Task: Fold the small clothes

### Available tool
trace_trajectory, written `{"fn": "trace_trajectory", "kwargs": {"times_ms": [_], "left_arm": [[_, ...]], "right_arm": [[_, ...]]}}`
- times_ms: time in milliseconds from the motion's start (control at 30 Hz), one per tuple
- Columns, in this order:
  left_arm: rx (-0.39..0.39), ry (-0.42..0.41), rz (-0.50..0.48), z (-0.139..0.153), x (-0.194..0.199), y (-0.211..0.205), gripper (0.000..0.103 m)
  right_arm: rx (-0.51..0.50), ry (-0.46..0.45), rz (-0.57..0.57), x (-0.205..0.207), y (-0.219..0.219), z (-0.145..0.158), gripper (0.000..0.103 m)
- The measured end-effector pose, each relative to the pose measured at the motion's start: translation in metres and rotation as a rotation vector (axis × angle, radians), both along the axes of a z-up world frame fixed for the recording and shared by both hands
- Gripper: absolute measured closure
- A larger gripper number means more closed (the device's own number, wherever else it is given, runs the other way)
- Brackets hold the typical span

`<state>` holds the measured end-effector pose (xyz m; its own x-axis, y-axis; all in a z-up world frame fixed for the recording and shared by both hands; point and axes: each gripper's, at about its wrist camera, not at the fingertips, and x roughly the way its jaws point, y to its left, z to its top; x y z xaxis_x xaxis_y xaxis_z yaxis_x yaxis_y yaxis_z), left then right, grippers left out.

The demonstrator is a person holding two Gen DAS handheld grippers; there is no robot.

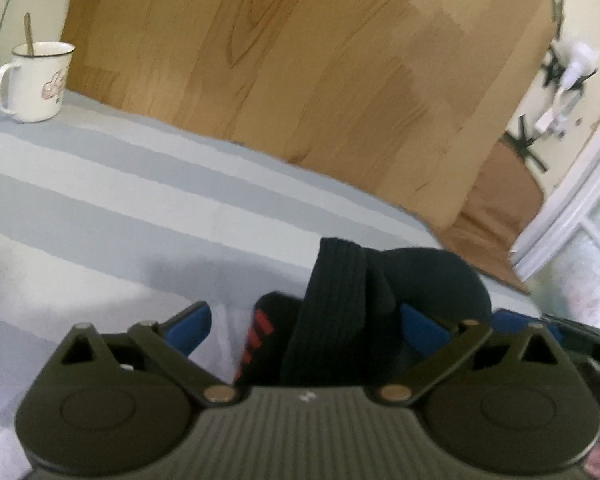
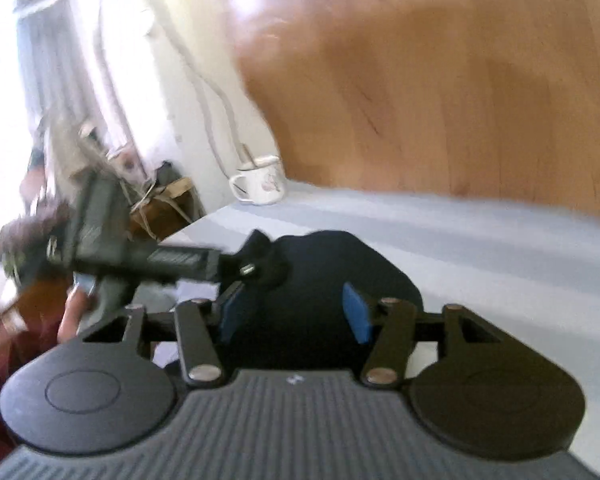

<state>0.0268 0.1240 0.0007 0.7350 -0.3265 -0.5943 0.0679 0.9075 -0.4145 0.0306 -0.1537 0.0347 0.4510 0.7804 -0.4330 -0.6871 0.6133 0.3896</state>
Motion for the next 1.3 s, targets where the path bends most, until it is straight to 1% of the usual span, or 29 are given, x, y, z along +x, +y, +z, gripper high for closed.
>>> {"fn": "trace_trajectory", "kwargs": {"times_ms": [33,67,133,167,233,300,333,367,400,467,567,633,667,700,733,767,800,833,867,933,1000,1067,1133,1200,1233,1300], "left_arm": [[0.051,0.023,0.018,-0.004,0.004,-0.005,0.000],[0.083,0.034,0.020,-0.011,0.008,-0.009,0.000],[0.053,0.049,0.025,-0.018,0.011,-0.009,0.000],[0.051,0.058,0.024,-0.016,0.012,-0.009,0.000],[0.069,0.049,0.009,-0.007,0.009,-0.009,0.000],[0.061,0.031,-0.010,0.005,0.000,-0.003,0.000],[0.054,0.016,-0.020,0.010,-0.006,0.001,0.000],[0.047,0.000,-0.030,0.014,-0.014,0.006,0.000],[0.040,-0.010,-0.038,0.018,-0.022,0.010,0.000],[0.024,0.008,-0.045,0.018,-0.032,0.018,0.000],[-0.032,0.086,-0.082,0.005,-0.031,0.020,0.000],[-0.093,0.146,-0.105,-0.010,-0.027,0.019,0.000],[-0.131,0.174,-0.112,-0.018,-0.025,0.018,0.000],[-0.134,0.142,-0.097,-0.020,-0.027,0.015,0.000],[-0.137,0.128,-0.092,-0.021,-0.029,0.011,0.000],[-0.150,0.118,-0.105,-0.022,-0.029,0.008,0.001],[-0.174,0.112,-0.117,-0.024,-0.027,0.006,0.005],[-0.196,0.114,-0.120,-0.025,-0.025,0.004,0.012],[-0.195,0.116,-0.096,-0.023,-0.022,0.003,0.015],[-0.212,0.117,-0.094,-0.015,-0.009,0.001,0.023],[-0.228,0.086,-0.121,0.001,0.010,-0.003,0.029],[-0.195,0.051,-0.137,0.016,0.034,-0.016,0.029],[-0.179,0.021,-0.160,0.028,0.069,-0.029,0.029],[-0.184,0.014,-0.181,0.033,0.110,-0.043,0.029],[-0.179,0.016,-0.185,0.031,0.128,-0.051,0.029],[-0.141,0.020,-0.187,0.026,0.166,-0.072,0.029]], "right_arm": [[-0.002,0.028,-0.004,0.009,0.003,-0.007,0.054],[-0.026,0.024,-0.008,0.014,0.009,-0.013,0.055],[-0.039,0.019,-0.022,0.015,0.019,-0.013,0.055],[-0.045,0.028,-0.022,0.015,0.021,-0.011,0.055],[-0.048,0.031,-0.006,0.012,0.010,-0.003,0.054],[0.022,0.068,-0.007,0.011,-0.010,0.002,0.036],[0.068,0.080,-0.029,0.010,-0.024,0.002,0.019],[0.116,0.079,-0.058,0.007,-0.036,0.002,0.013],[0.154,0.081,-0.078,0.002,-0.049,0.001,0.013],[0.177,0.160,-0.082,0.000,-0.066,-0.011,0.013],[0.201,0.330,-0.054,0.001,-0.074,-0.039,0.013],[0.204,0.396,-0.036,0.002,-0.067,-0.056,0.013],[0.203,0.415,-0.028,0.002,-0.061,-0.061,0.013],[0.203,0.430,-0.011,0.002,-0.054,-0.066,0.013],[0.198,0.442,0.017,0.001,-0.046,-0.069,0.013],[0.176,0.381,0.022,-0.004,-0.034,-0.068,0.014],[0.127,0.337,0.030,-0.007,-0.022,-0.065,0.016],[0.105,0.305,0.025,-0.008,-0.013,-0.061,0.022],[0.089,0.273,0.018,-0.008,-0.006,-0.057,0.030],[0.043,0.178,0.008,-0.008,0.001,-0.041,0.037],[0.050,0.129,-0.016,0.002,-0.006,-0.030,0.039],[0.052,0.080,-0.049,0.017,-0.013,-0.019,0.040],[0.046,0.043,-0.098,0.040,-0.021,-0.009,0.040],[0.044,0.021,-0.145,0.069,-0.032,-0.002,0.040],[0.040,0.012,-0.167,0.085,-0.037,-0.002,0.040],[0.028,0.008,-0.206,0.116,-0.046,-0.007,0.039]]}}
